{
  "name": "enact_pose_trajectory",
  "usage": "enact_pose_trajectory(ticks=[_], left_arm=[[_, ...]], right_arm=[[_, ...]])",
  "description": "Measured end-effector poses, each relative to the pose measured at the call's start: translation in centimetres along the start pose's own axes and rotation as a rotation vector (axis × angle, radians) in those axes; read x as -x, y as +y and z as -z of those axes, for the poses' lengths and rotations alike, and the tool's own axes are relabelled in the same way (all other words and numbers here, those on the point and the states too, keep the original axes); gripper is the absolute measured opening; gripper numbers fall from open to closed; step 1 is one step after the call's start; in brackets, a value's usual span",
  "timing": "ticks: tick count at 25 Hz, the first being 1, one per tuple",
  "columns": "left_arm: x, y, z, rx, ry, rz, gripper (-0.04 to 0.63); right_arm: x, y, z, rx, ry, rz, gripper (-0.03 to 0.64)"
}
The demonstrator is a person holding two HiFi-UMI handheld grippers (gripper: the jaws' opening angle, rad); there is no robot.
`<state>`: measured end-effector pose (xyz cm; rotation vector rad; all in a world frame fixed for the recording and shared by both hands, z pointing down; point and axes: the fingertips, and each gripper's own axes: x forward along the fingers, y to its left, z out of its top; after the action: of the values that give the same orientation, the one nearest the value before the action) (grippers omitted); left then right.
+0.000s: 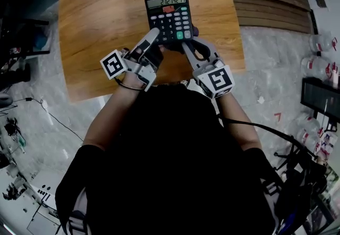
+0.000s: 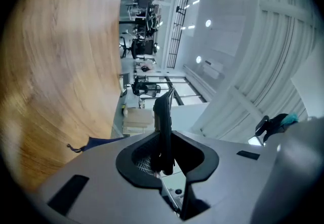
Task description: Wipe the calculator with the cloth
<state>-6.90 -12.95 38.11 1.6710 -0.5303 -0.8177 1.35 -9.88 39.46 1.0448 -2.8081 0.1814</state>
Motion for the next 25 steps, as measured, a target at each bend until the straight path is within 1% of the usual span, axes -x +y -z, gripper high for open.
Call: enact_pose_trajectory(ticks=[1, 4, 8, 11, 13, 15, 17, 19, 21, 23, 25], left_arm=[[0.0, -0.1, -0.1, -0.004, 0.003, 0.003, 0.071], [-0.2, -0.5, 0.2, -0.005, 0.015, 0.016, 0.071], [-0.3, -0.9, 1.5, 0.032, 0.03, 0.034, 0.071], [-0.7, -1.5, 2.0, 0.084, 0.044, 0.056, 0.071], [-0.9, -1.7, 2.3, 0.112, 0.052, 0.064, 0.071], [-0.9, -1.9, 2.3, 0.126, 0.053, 0.065, 0.071], [-0.7, -2.0, 2.1, 0.133, 0.041, 0.064, 0.071], [-0.5, -2.0, 2.0, 0.139, 0.027, 0.062, 0.071], [-0.4, -2.1, 2.0, 0.147, 0.019, 0.061, 0.071], [-0.2, -2.3, 2.0, 0.158, 0.019, 0.062, 0.071], [0.1, -2.3, 2.1, 0.17, 0.029, 0.065, 0.071]], right_arm=[[0.3, -0.6, -0.2, 0.016, -0.001, 0.013, 0.044], [0.8, -1.5, -0.3, 0.109, 0.015, 0.024, 0.044], [0.7, -2.5, -0.4, 0.131, 0.005, 0.054, 0.044], [-0.7, -1.3, -1.0, 0.138, -0.036, 0.029, 0.044], [-1.8, 0.2, -1.5, 0.15, -0.062, -0.007, 0.044], [-2.6, 1.6, -2.1, 0.156, -0.08, -0.05, 0.044], [-2.6, 2.0, -2.4, 0.146, -0.098, -0.065, 0.044], [-1.9, 0.9, -2.7, 0.119, -0.116, -0.04, 0.044], [-0.8, -1.5, -3.0, 0.096, -0.127, 0.015, 0.044], [0.0, -4.1, -3.3, 0.093, -0.131, 0.071, 0.044], [0.2, -5.7, -3.8, 0.11, -0.141, 0.106, 0.044]])
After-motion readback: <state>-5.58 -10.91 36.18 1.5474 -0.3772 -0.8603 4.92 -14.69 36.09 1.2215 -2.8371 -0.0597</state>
